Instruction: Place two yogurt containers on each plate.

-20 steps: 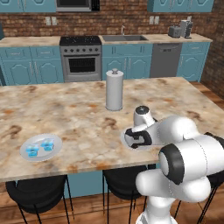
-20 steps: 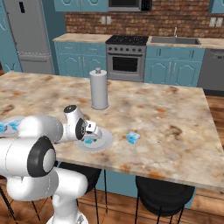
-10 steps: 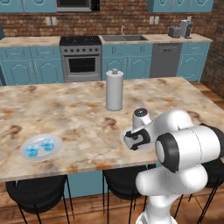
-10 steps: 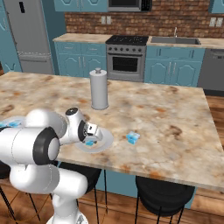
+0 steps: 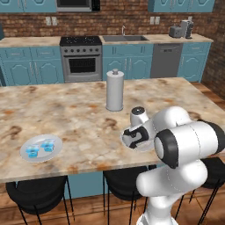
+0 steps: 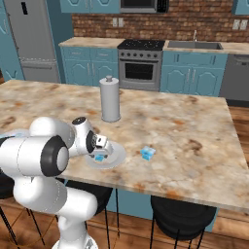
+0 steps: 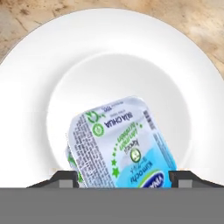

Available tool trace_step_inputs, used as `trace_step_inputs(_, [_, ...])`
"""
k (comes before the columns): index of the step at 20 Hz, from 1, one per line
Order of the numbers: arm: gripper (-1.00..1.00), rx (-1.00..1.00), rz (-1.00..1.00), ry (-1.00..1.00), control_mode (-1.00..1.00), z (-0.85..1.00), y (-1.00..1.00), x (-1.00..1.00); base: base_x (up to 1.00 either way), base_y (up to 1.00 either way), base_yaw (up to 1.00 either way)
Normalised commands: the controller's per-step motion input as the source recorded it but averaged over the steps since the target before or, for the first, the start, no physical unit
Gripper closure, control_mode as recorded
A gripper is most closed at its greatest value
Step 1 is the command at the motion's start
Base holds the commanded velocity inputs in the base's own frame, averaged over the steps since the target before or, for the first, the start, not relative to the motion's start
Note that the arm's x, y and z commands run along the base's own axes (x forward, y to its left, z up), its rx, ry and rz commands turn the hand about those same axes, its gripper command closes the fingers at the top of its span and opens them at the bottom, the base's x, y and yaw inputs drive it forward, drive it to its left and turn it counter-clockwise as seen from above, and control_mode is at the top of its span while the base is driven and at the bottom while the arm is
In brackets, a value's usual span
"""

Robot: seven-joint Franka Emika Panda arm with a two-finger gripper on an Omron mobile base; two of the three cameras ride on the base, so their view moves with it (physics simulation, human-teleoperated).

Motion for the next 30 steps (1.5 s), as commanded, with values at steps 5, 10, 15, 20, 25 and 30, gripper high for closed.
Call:
trace_step_inputs(5, [-1.0, 0.0, 0.0, 0.0, -1.0, 0.06, 0.06, -0.01, 0.0, 0.0, 0.0])
trace_step_inputs(10, [-1.0, 0.0, 0.0, 0.0, -1.0, 0.04, 0.03, -0.05, 0.0, 0.0, 0.0])
trace_step_inputs(15, [-1.0, 0.0, -0.01, 0.0, -1.0, 0.04, 0.0, -0.02, 0.0, 0.0, 0.0])
trace_step_inputs(20, [-1.0, 0.03, -0.05, -0.01, -1.0, 0.38, 0.05, -0.23, 0.0, 0.0, 0.0])
trace_step_inputs(25, [-1.0, 0.04, 0.0, 0.0, -1.0, 0.35, 0.07, -0.12, 0.0, 0.0, 0.0])
trace_step_inputs(30, [-1.0, 0.0, -0.01, 0.0, -1.0, 0.27, -0.42, -0.1, 0.0, 0.0, 0.0])
